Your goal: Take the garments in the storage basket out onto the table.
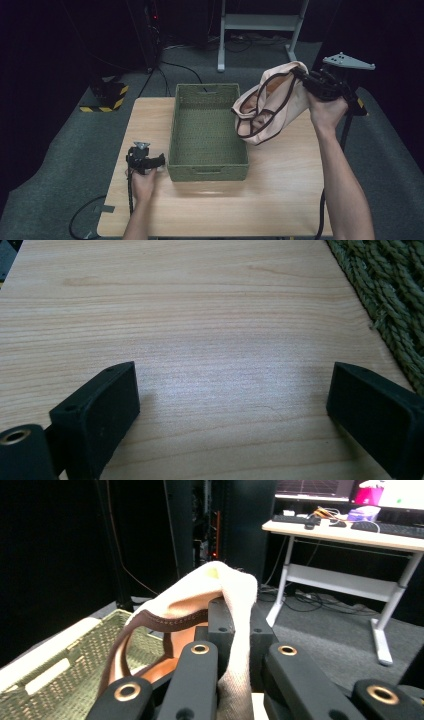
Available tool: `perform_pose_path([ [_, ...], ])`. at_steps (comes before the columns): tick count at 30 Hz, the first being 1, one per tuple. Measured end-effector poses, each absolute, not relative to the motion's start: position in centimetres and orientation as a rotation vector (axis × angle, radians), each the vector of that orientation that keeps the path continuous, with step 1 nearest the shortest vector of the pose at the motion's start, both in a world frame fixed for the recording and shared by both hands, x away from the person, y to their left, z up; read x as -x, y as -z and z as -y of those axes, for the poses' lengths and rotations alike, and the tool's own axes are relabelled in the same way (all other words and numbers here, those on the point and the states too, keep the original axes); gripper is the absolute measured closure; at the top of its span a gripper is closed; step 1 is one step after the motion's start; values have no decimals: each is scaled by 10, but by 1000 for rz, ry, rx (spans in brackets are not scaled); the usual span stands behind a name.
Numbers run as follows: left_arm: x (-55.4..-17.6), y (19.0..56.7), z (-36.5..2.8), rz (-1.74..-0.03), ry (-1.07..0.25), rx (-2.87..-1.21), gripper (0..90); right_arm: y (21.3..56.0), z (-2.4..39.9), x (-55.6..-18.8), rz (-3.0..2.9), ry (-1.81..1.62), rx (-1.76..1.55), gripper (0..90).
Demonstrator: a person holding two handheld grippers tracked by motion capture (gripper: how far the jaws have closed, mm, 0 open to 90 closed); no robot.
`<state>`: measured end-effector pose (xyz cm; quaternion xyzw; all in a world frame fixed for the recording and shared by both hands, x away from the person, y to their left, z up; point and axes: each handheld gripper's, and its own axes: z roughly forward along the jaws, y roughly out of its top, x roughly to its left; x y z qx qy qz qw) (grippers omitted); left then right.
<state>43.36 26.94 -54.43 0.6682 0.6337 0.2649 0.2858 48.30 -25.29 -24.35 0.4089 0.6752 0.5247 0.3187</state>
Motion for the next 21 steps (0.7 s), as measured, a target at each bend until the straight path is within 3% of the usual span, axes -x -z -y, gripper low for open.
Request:
perform_pose_path([
  [21, -434, 544, -269, -1694, -708, -1787, 70, 251, 264, -481, -1778, -1333, -1082, 858],
])
